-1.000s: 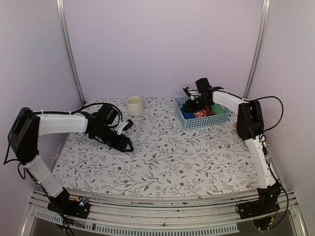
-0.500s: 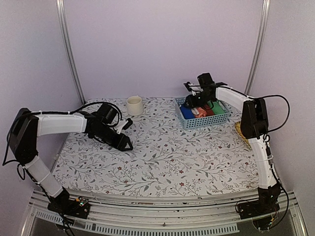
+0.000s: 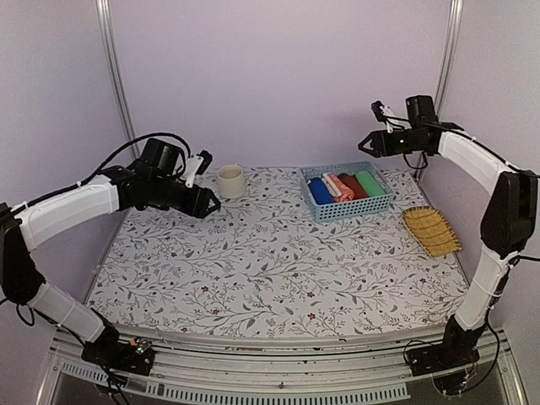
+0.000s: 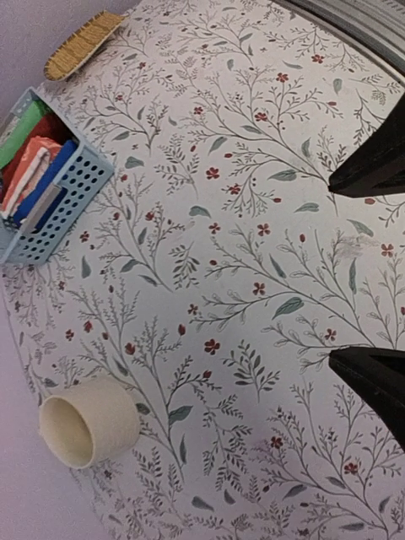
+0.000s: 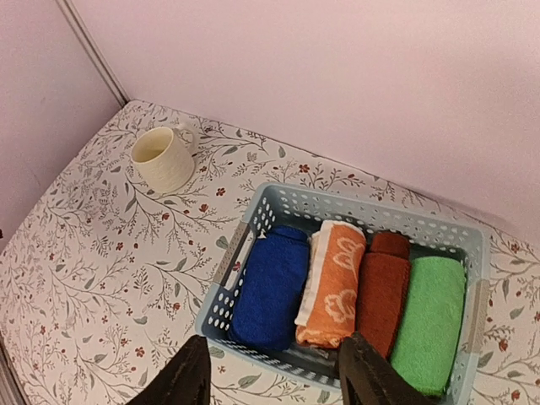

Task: Roll the towels
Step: Reset both arms

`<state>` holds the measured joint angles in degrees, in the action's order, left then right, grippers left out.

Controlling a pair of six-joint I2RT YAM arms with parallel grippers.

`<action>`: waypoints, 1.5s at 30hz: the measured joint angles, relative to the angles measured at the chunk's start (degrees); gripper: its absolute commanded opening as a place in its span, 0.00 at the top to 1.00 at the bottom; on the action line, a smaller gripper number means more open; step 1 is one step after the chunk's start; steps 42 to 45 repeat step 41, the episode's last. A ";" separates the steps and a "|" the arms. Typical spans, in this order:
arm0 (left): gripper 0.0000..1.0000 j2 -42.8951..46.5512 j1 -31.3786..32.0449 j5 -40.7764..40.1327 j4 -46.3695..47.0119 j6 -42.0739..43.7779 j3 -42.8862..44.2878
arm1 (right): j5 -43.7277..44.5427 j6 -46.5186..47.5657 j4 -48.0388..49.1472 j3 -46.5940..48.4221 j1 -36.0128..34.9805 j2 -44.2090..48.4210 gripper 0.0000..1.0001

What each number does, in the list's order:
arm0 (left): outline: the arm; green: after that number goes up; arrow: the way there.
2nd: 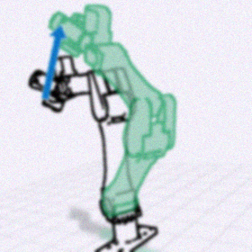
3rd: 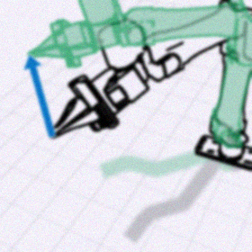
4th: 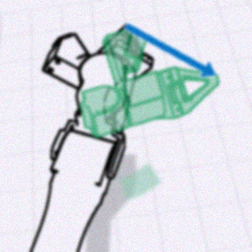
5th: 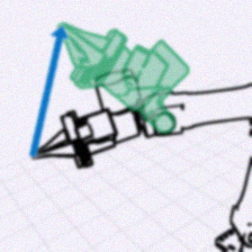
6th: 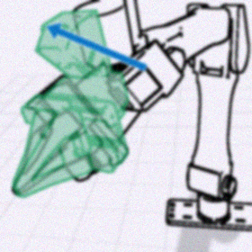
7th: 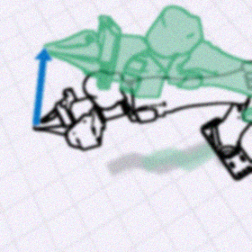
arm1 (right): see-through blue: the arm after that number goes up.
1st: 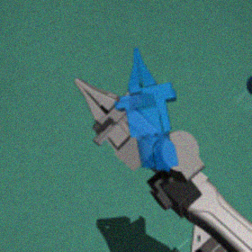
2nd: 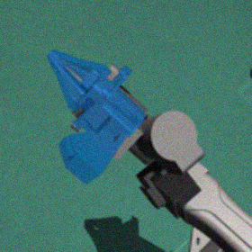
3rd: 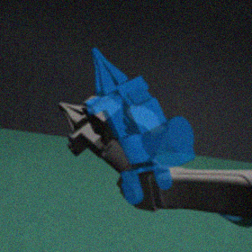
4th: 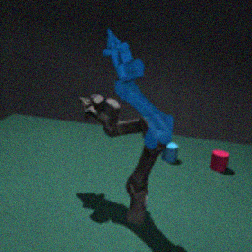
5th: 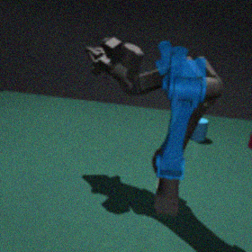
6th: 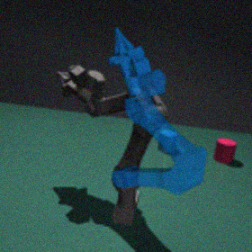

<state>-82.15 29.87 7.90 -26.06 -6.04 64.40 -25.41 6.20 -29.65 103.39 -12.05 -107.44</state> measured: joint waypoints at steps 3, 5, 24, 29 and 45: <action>0.37 0.26 -0.24 -3.39 0.46 0.24 4.04 | -2.89 0.15 2.21 -9.33 5.18 6.82 0.16; 0.36 0.07 -0.48 -5.40 0.33 0.37 5.84 | -3.34 0.52 3.41 -14.56 7.96 11.39 0.01; 0.02 5.29 -1.44 -18.47 8.15 2.38 12.22 | 13.81 -9.90 18.53 -37.92 9.77 45.42 0.01; 0.02 7.96 -1.44 -20.17 12.57 3.56 8.39 | 14.62 -10.51 18.56 -38.60 9.77 46.88 0.01; 0.02 8.68 -1.44 -20.98 19.78 6.29 1.68 | 14.91 -10.29 18.56 -39.67 9.77 47.06 0.01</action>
